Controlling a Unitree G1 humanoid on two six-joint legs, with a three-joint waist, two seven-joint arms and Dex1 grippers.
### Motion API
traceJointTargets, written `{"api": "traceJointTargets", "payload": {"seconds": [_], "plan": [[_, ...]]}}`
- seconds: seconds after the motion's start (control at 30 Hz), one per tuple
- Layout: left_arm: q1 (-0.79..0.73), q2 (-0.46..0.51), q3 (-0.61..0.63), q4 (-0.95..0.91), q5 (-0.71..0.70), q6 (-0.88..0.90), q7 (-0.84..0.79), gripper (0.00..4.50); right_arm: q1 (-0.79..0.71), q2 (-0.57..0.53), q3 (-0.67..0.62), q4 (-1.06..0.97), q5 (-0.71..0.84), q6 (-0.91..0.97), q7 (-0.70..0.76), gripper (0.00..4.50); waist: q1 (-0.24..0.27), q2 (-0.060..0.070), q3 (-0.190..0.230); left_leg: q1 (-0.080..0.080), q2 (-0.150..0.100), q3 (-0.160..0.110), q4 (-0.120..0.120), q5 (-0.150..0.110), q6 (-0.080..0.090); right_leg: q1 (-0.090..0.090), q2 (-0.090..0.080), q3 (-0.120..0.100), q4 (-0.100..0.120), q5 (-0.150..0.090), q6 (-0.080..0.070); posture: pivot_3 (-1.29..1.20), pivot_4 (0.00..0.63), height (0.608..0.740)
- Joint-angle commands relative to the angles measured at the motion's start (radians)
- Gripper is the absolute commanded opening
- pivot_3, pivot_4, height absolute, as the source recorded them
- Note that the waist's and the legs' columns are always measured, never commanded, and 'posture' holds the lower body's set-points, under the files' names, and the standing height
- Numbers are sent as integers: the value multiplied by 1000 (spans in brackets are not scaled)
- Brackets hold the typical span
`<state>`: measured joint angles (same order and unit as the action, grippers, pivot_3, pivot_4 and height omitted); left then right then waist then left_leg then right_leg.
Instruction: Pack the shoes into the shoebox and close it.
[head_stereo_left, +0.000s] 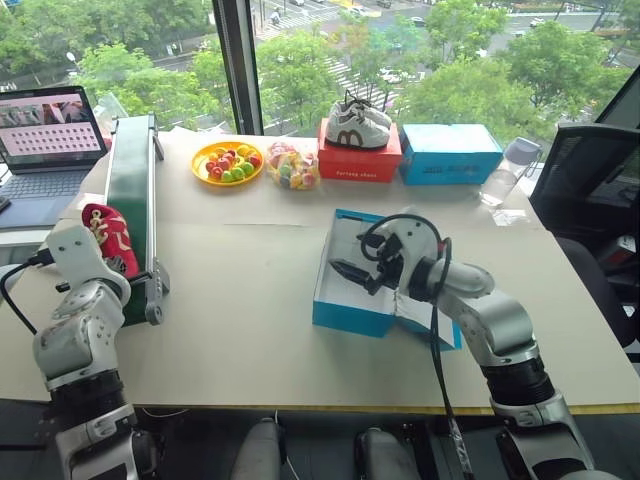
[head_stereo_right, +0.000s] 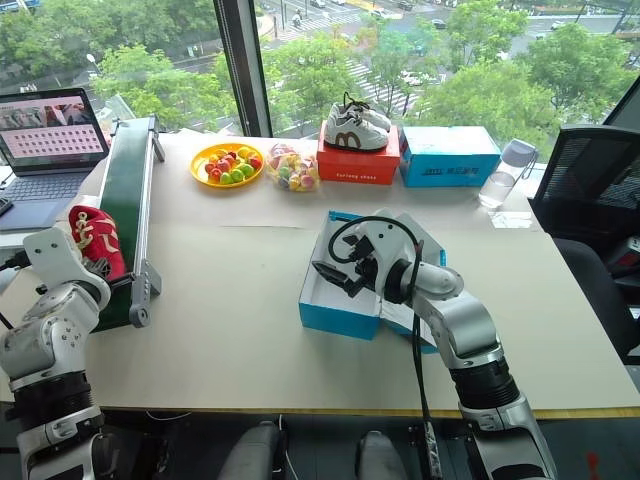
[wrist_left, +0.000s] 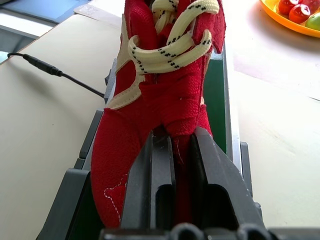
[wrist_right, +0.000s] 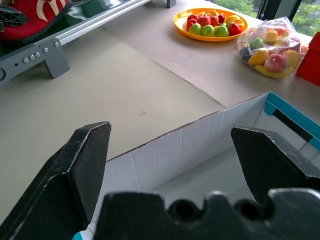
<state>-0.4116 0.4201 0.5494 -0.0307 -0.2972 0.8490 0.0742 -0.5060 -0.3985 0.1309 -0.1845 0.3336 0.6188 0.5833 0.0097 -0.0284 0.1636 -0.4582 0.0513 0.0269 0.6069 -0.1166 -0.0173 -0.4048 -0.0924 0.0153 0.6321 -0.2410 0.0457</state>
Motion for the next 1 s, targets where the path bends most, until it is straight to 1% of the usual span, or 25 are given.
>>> {"api": "traceJointTargets", "payload": {"seconds": [0.03, 0.1, 0.13, 0.2, 0.23, 0.3, 0.33, 0.4, 0.43, 0.5, 0.57, 0.6, 0.7, 0.9, 1.0], "plan": [[-61, -26, 11, -36, -24, -141, -14, 39, -25, 2, -42, -10, -4, -20, -15, 4500, 2, 0, 0, 0, 0, 0, 0, 0, 0, 0, 0, 0, 0, 0, 0, 0, 150, 740], [-98, -50, -16, -88, -52, -278, -85, 39, -31, 20, -61, -2, 6, -17, -37, 4500, 3, -4, 2, -2, 0, 0, 0, 0, 0, 0, 0, -1, -1, 0, 0, 0, 150, 740], [-116, -71, -22, -115, -84, -318, -115, 39, -38, 36, -80, 5, 16, -5, -61, 4500, 3, -6, 2, -2, 0, 0, 0, 0, 0, -1, 0, -1, -2, 0, 0, 0, 150, 740], [-138, -120, -53, -171, -156, -332, -169, 39, -79, 86, -141, 49, 33, 38, -147, 4500, 2, -8, 3, -4, 0, 0, 1, 1, -1, -1, 0, -1, -2, 1, 0, 0, 150, 740], [-140, -152, -90, -204, -197, -319, -201, 39, -106, 119, -178, 65, 52, 64, -193, 4500, 2, -8, 3, -5, 0, 0, 1, 1, -1, -1, 0, -1, -3, 1, 1, 0, 150, 740], [-130, -200, -152, -253, -271, -286, -263, 39, -155, 198, -263, 71, 141, 147, -264, 4500, 2, -8, 3, -5, 0, 0, 1, 1, 0, -1, -1, 0, -4, 1, 1, 0, 150, 740], [-124, -218, -172, -270, -304, -267, -278, 39, -178, 238, -308, 70, 196, 191, -297, 4500, 1, -8, 3, -6, -1, 0, 0, 2, 1, -1, -1, 0, -3, 2, 2, 0, 150, 740], [-115, -278, -209, -301, -397, -224, -293, 39, -244, 363, -461, 97, 396, 329, -435, 4500, -2, -8, 3, -5, 0, 0, 0, 5, 6, -1, 0, 0, -2, 2, 2, 0, 150, 740], [-112, -295, -220, -310, -429, -211, -296, 39, -265, 401, -510, 105, 461, 375, -484, 4500, -9, -8, 3, -5, 0, 0, 0, 5, 6, -1, 0, 0, -2, 1, 2, 0, 150, 740], [-103, -310, -274, -319, -435, -192, -308, 39, -300, 454, -586, 95, 603, 448, -573, 4500, -16, -8, 4, -5, 1, 0, 1, 5, 7, -1, 1, 0, -1, 2, 1, 0, 150, 740], [-96, -313, -325, -321, -433, -182, -322, 39, -327, 482, -640, 80, 723, 500, -666, 4500, -22, -8, 4, -5, 1, 0, 1, 5, 7, -1, 1, 0, -1, 2, 1, 0, 150, 740], [-99, -323, -344, -316, -441, -177, -324, 39, -333, 484, -650, 69, 766, 520, -701, 4500, -22, -8, 4, -5, 1, 0, 1, 5, 7, -1, 1, 0, -1, 2, 1, 0, 150, 740], [-106, -338, -385, -302, -458, -169, -339, 39, -329, 467, -619, 41, 812, 554, -764, 4500, -23, -8, 4, -5, 0, 0, 1, 5, 7, -1, 0, 0, -2, 1, 1, 0, 150, 740], [-112, -360, -430, -277, -486, -144, -356, 39, -317, 455, -576, 16, 850, 534, -825, 4500, -26, -7, 4, -5, 0, 0, 1, 5, 8, -1, 0, 0, -2, 1, 1, 0, 150, 740], [-108, -355, -467, -279, -469, -148, -379, 39, -304, 435, -541, -5, 828, 525, -833, 4500, -26, -7, 4, -5, 0, 0, 1, 5, 8, -1, 1, 0, -2, 1, 1, 0, 150, 740]]}}
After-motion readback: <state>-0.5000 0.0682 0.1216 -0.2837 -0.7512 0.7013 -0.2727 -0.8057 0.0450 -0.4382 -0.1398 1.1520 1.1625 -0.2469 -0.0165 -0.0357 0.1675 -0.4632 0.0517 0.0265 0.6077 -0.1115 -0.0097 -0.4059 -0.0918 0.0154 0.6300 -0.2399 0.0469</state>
